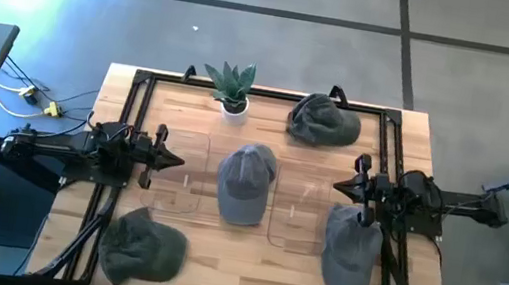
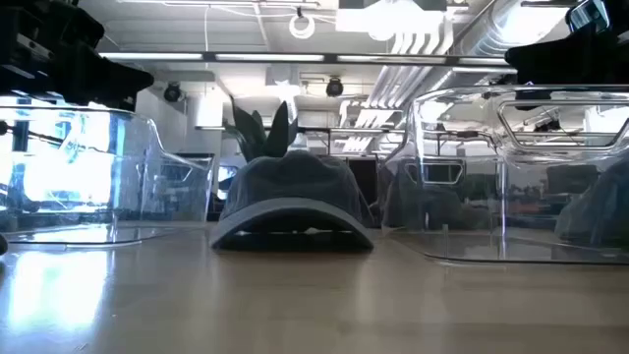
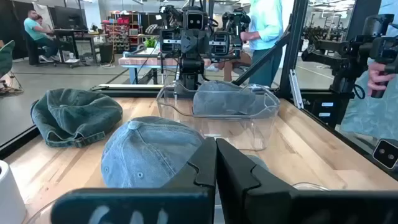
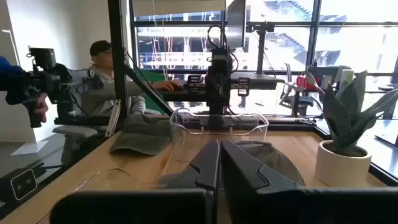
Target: Pick & Place hat
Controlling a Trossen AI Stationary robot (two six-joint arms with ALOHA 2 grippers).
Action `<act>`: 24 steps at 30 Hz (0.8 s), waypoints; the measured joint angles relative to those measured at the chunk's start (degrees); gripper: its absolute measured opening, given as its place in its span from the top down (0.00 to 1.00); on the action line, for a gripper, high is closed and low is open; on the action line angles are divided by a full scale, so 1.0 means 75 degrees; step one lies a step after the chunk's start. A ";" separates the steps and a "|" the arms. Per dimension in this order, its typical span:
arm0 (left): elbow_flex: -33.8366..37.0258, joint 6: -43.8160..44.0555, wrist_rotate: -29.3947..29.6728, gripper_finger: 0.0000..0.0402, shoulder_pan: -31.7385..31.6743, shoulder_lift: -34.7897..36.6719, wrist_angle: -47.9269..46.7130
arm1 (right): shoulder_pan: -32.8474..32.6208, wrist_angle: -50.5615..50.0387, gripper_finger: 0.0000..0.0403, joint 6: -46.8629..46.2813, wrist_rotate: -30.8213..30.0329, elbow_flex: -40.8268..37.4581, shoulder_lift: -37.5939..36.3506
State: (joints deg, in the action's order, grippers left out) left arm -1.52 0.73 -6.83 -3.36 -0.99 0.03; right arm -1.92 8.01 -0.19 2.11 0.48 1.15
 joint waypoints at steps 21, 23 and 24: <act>0.0003 0.0493 0.1045 1.00 0.0003 0.0003 0.1293 | 0.0002 0.0943 0.97 -0.2454 -0.1520 0.0485 0.0251; 0.0003 0.0733 0.1535 1.00 0.0003 -0.0003 0.1659 | 0.0002 0.0883 0.97 -0.2753 -0.1678 0.0732 0.0620; 0.0003 0.0814 0.1712 1.00 0.0003 -0.0002 0.1794 | 0.0002 0.0831 0.97 -0.2806 -0.1742 0.0891 0.0880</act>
State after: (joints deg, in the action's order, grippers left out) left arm -1.50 6.84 6.01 -3.33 -1.01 13.49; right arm -1.91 14.24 -21.23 -10.96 7.16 7.74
